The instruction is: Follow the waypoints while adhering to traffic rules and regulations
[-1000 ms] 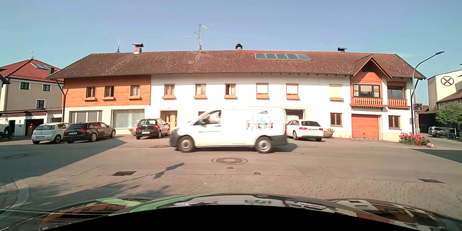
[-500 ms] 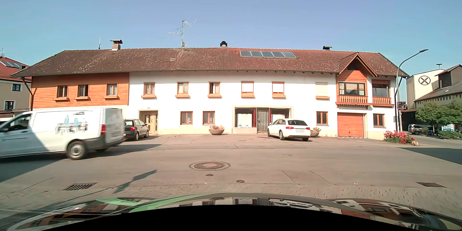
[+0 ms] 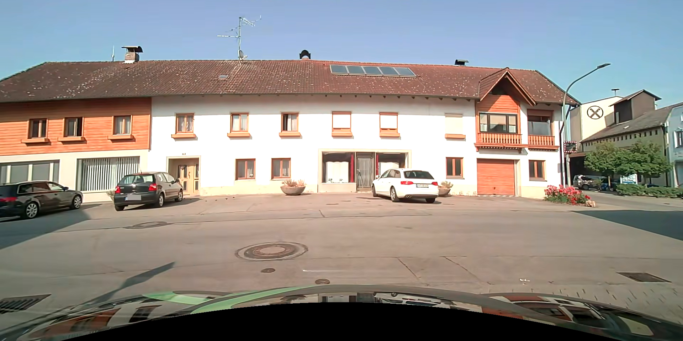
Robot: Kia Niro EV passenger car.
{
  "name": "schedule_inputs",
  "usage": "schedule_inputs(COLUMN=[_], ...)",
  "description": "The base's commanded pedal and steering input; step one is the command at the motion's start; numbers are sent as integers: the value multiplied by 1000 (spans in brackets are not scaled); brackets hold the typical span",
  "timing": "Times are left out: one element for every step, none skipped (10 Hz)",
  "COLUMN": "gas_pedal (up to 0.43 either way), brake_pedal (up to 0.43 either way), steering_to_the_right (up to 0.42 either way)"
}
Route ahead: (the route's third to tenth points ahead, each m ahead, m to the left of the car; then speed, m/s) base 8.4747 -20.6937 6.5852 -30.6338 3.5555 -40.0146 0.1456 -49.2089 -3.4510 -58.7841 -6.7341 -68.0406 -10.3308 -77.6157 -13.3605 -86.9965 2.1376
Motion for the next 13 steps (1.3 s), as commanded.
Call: schedule_inputs(gas_pedal=[28,28,28,39,47,59,67,79,79,79,79,98,98], brake_pedal=[0,0,0,0,0,0,0,0,0,0,0,0,0], steering_to_the_right=[307,312,320,335,355,374,402,431,451,479,501,526,553])
